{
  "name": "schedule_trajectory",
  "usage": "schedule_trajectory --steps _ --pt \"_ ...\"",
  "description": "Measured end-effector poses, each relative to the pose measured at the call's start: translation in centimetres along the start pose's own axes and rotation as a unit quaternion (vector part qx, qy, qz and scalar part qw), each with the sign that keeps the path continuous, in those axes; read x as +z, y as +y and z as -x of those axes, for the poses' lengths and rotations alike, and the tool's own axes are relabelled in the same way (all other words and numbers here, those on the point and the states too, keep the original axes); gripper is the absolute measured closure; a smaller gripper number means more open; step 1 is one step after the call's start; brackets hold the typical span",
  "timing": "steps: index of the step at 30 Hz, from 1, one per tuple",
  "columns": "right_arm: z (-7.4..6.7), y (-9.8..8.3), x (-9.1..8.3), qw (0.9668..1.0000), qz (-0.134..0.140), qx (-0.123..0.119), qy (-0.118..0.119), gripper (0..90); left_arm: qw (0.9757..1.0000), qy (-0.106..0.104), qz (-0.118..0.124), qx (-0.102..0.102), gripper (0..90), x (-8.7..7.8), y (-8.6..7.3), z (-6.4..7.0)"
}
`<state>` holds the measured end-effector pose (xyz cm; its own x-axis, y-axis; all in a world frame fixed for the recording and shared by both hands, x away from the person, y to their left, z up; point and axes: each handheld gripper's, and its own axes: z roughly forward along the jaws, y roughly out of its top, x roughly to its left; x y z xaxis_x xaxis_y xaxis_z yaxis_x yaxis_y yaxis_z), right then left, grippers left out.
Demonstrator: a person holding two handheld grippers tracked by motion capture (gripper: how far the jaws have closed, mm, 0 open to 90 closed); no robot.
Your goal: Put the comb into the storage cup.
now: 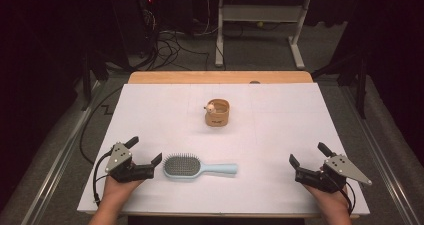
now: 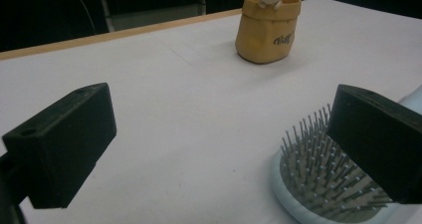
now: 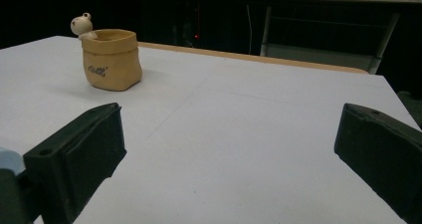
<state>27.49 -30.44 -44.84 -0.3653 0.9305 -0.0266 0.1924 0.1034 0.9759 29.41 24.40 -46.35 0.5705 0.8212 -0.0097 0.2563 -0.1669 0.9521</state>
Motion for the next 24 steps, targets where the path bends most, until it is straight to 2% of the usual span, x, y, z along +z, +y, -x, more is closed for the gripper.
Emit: schedule_trajectory --steps 3,6,10,15,22,24 --pt "0.07 -0.03 -0.01 1.0000 0.000 0.002 -0.001 0.6 1.0000 0.000 0.001 -0.002 0.0 0.01 0.01 -0.03" --pt "0.05 -0.10 0.04 1.0000 -0.004 0.005 0.002 0.6 0.9999 -0.005 -0.006 -0.013 0.0 -0.01 0.09 -0.11" --pt "-0.17 -0.06 0.18 1.0000 -0.005 -0.001 0.007 0.7 0.9997 -0.011 0.002 -0.020 0.0 -0.14 0.24 -0.20" --pt "-0.22 -0.19 0.36 0.9999 -0.011 0.001 0.009 0.7 0.9996 -0.009 -0.009 -0.025 0.0 -0.09 0.23 -0.31" --pt "-0.19 -0.12 0.33 0.9999 -0.008 -0.001 0.011 0.7 0.9996 -0.005 -0.005 -0.026 15.1 -0.44 0.28 -0.49" --pt "-0.20 -0.13 0.37 0.9999 -0.009 -0.001 0.012 0.7 0.9996 -0.008 -0.004 -0.026 15.7 -0.49 0.29 -0.50"
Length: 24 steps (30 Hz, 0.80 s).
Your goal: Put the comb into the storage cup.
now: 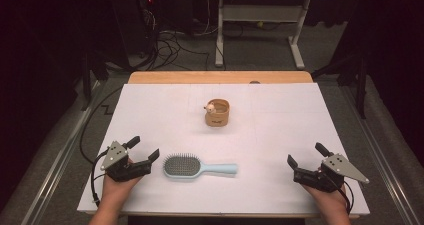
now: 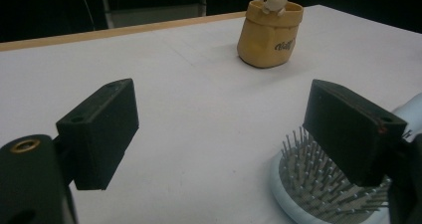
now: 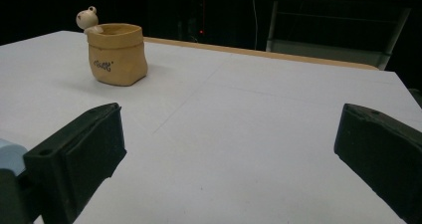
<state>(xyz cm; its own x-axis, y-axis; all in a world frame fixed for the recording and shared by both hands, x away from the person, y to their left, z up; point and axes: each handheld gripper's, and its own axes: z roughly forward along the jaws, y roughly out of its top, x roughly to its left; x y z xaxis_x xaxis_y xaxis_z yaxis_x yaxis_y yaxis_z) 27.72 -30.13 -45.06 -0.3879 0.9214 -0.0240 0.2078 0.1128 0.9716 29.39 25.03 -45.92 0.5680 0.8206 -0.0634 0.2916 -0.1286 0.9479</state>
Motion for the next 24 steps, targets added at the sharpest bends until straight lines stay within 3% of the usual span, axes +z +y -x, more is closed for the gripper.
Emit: schedule_trajectory --steps 5,12,17,24 --pt "0.0 0.0 0.0 1.0000 0.000 0.000 0.001 0.7 1.0000 0.001 0.002 0.007 22.0 0.0 0.0 0.2" --pt "0.1 0.0 0.0 1.0000 0.000 0.000 0.001 0.7 1.0000 -0.002 -0.003 0.005 40.9 -0.1 0.1 0.2" --pt "0.1 0.0 -0.1 1.0000 0.000 0.001 -0.002 0.8 0.9987 -0.051 -0.004 0.010 57.9 0.1 0.0 0.7" --pt "0.1 0.1 -0.1 1.0000 0.001 0.003 -0.003 0.8 0.9965 -0.081 -0.010 0.015 82.7 0.0 0.6 2.2"
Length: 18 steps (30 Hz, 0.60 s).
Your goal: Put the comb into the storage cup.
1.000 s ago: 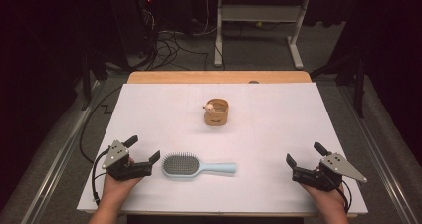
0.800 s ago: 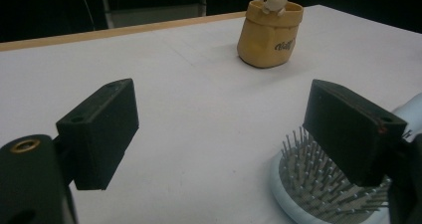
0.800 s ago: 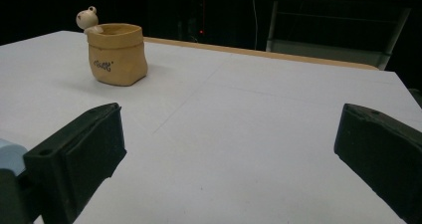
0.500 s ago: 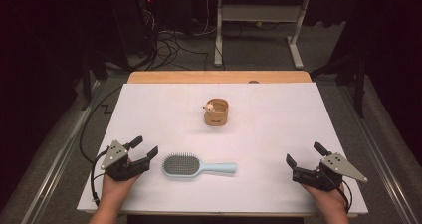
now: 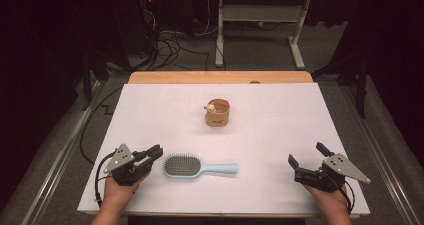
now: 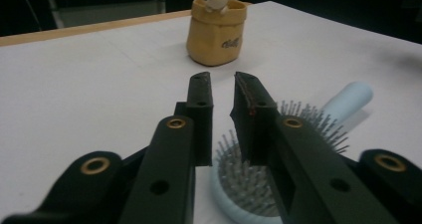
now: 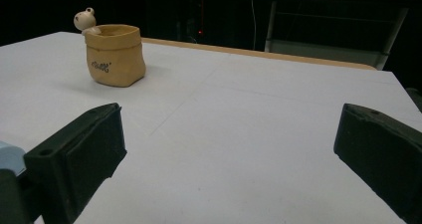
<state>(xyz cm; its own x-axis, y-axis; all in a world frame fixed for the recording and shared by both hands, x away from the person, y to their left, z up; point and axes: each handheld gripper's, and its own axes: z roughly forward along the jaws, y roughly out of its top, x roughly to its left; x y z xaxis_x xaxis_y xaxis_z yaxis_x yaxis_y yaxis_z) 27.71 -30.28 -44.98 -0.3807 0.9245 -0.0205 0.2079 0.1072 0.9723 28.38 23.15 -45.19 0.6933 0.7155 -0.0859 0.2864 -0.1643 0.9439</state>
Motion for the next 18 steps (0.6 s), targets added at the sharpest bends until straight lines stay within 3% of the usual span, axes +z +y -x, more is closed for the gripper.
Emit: schedule_trajectory --steps 2,3,5,6,9,14,15,18 --pt "0.0 0.0 -0.1 1.0000 0.002 0.000 0.000 0.8 0.9999 -0.005 -0.004 0.009 87.8 0.1 0.2 0.6" --pt "0.0 0.1 -0.1 1.0000 0.002 0.000 0.000 0.8 0.9998 0.003 -0.008 0.017 90.0 0.1 0.3 0.9" --pt "0.0 0.1 -0.1 1.0000 0.003 0.001 -0.002 0.8 0.9997 0.003 -0.010 0.022 90.0 0.2 0.5 1.2" --pt "0.0 0.1 -0.1 1.0000 0.003 0.001 -0.002 0.8 0.9997 -0.015 -0.013 0.017 90.0 0.5 0.6 1.7" --pt "0.0 0.1 -0.1 1.0000 0.003 0.001 -0.002 0.8 0.9989 -0.034 -0.026 0.021 90.0 0.9 0.6 2.2" --pt "0.0 0.1 -0.1 1.0000 0.002 0.001 0.000 0.9 0.9943 -0.064 -0.071 0.047 90.0 2.5 0.4 4.3" --pt "0.0 0.1 -0.1 1.0000 0.002 0.001 0.000 0.9 0.9943 -0.064 -0.071 0.047 90.0 2.5 0.4 4.3" --pt "0.0 0.1 -0.1 1.0000 0.002 0.000 0.000 1.0 0.9898 -0.082 -0.096 0.066 90.0 3.2 0.4 5.4"
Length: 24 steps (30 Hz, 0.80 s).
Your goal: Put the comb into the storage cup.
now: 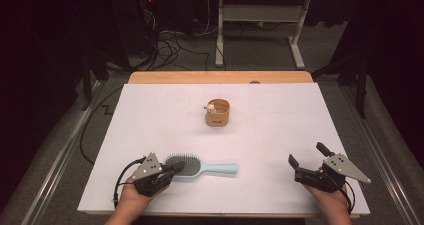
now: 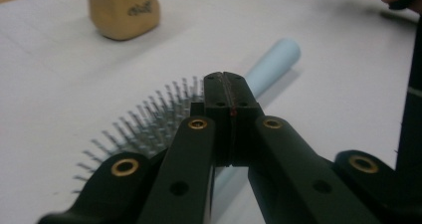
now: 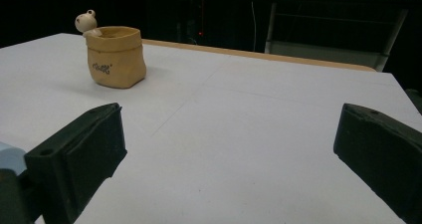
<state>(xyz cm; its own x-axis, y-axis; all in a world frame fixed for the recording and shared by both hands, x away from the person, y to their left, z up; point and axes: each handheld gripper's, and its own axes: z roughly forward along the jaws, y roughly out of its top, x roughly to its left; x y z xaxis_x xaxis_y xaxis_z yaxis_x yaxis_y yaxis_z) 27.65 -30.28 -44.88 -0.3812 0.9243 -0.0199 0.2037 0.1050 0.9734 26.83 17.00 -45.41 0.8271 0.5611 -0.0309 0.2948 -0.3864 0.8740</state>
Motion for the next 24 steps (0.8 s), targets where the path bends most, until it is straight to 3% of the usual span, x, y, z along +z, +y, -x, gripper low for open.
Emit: schedule_trajectory --steps 1,4,10,14,19,24 --pt "0.0 0.0 0.0 1.0000 0.000 0.001 0.000 1.1 0.9998 -0.011 -0.013 0.005 90.0 0.4 0.0 0.4" --pt "0.0 0.0 0.0 1.0000 0.000 0.001 0.000 1.1 0.9990 -0.017 -0.039 0.016 90.0 0.9 -0.1 0.8" --pt "0.0 0.0 -0.1 1.0000 0.001 0.000 0.000 1.2 0.9948 -0.012 -0.097 0.028 90.0 1.6 -0.7 1.5" --pt "0.0 0.0 -0.1 1.0000 0.001 0.001 0.000 1.2 0.9929 0.007 -0.116 0.027 90.0 1.8 -0.8 1.3" --pt "0.1 0.0 -0.1 1.0000 0.002 0.001 0.000 1.3 0.9932 0.012 -0.114 0.019 90.0 1.5 -0.9 0.8" --pt "0.1 0.1 -0.1 1.0000 0.002 0.002 0.000 1.4 0.9923 0.036 -0.118 0.009 90.0 1.4 -1.1 0.1"
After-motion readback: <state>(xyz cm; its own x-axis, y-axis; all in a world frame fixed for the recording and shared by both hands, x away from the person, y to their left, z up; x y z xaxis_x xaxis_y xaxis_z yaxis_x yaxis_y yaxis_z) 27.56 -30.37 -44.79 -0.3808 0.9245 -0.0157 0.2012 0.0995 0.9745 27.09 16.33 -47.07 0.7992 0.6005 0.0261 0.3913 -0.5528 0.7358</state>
